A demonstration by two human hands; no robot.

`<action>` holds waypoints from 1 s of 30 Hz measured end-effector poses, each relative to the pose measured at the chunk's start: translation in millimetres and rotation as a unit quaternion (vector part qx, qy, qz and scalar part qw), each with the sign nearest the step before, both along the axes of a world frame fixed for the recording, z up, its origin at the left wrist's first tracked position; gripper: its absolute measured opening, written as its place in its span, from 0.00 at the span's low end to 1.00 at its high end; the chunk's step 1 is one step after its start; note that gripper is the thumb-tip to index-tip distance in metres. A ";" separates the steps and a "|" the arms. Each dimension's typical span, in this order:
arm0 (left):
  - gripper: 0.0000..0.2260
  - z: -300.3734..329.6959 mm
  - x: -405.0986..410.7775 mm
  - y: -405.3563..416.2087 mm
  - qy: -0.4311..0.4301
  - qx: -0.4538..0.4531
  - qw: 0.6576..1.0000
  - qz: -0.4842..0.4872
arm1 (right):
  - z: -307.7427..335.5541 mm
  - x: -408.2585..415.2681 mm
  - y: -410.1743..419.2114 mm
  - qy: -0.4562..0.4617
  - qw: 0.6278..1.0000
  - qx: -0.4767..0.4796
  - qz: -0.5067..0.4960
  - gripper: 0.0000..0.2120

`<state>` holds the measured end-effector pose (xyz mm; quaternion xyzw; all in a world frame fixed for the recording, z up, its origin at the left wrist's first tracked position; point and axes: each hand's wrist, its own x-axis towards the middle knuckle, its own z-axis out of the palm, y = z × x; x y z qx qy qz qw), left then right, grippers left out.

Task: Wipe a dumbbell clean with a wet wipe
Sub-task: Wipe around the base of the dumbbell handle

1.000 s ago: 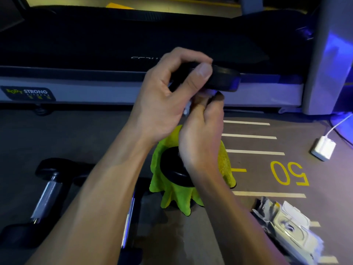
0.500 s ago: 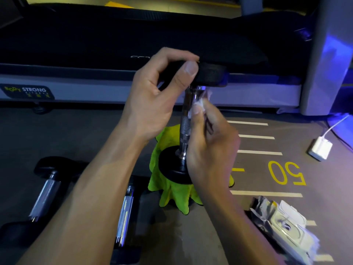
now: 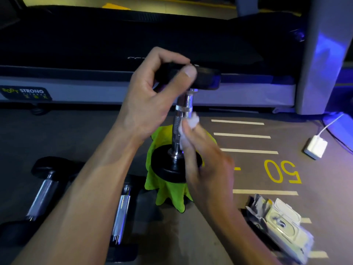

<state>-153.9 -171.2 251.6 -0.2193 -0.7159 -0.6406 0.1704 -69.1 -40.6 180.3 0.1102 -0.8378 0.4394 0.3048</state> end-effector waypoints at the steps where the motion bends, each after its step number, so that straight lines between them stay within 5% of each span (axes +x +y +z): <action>1: 0.11 -0.8 1.0 -0.8 -0.002 -0.002 1.000 0.005 | -9.1 7.1 7.2 -0.010 1.000 0.008 0.019 0.14; 7: 0.13 -0.5 7.9 -0.3 0.012 -0.007 1.000 0.004 | 1.8 -12.4 51.1 -0.078 0.992 -0.099 -0.012 0.13; 13: 0.13 -1.1 13.4 3.4 0.021 -0.008 1.000 -0.004 | -5.2 -34.6 39.6 -0.226 0.962 -0.074 0.131 0.06; 24: 0.13 -0.4 21.2 6.1 0.035 0.010 0.999 0.025 | -4.6 17.7 31.4 -0.102 0.993 0.059 0.008 0.07; 30: 0.13 -1.2 24.0 8.1 0.033 -0.002 0.999 0.011 | -2.1 25.0 -4.7 -0.048 0.980 0.188 0.046 0.08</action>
